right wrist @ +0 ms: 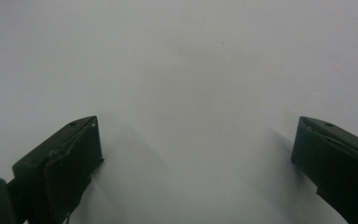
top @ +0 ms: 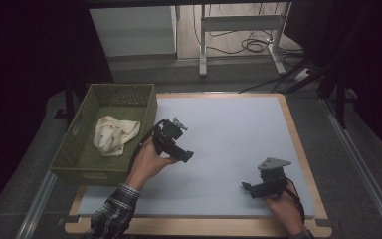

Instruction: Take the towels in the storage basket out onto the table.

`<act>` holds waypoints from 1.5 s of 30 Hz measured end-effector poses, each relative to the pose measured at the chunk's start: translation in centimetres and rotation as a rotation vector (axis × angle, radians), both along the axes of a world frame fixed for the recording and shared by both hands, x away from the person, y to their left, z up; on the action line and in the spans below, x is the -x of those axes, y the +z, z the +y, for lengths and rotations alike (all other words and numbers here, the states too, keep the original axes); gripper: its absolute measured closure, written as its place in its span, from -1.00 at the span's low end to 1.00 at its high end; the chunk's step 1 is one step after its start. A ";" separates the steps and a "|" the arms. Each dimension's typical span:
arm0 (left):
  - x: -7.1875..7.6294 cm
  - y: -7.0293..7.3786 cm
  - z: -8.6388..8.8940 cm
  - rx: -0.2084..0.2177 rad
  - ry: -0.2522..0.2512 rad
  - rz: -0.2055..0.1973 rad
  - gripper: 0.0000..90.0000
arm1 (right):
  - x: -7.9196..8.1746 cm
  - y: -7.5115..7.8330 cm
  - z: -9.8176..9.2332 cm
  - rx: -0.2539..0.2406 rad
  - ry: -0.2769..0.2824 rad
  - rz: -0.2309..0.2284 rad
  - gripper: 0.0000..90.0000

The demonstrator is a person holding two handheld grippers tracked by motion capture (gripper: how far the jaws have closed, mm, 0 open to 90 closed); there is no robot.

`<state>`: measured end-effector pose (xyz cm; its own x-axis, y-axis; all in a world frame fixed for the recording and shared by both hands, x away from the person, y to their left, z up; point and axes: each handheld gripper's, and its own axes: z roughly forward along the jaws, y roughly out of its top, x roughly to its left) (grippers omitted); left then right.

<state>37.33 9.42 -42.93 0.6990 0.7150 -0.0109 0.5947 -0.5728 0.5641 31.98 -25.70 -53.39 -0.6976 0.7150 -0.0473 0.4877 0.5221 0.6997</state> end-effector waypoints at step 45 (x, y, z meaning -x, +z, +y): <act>-4.9 3.1 15.3 -0.036 0.376 0.012 -0.87 | 0.0 0.0 0.0 0.000 0.000 0.000 -0.96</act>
<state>42.23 24.76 -39.86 0.3880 0.9216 0.0120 0.7735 -0.3327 0.5395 31.98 -25.70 -53.39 -0.6975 0.7150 -0.0470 0.4880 0.5220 0.6996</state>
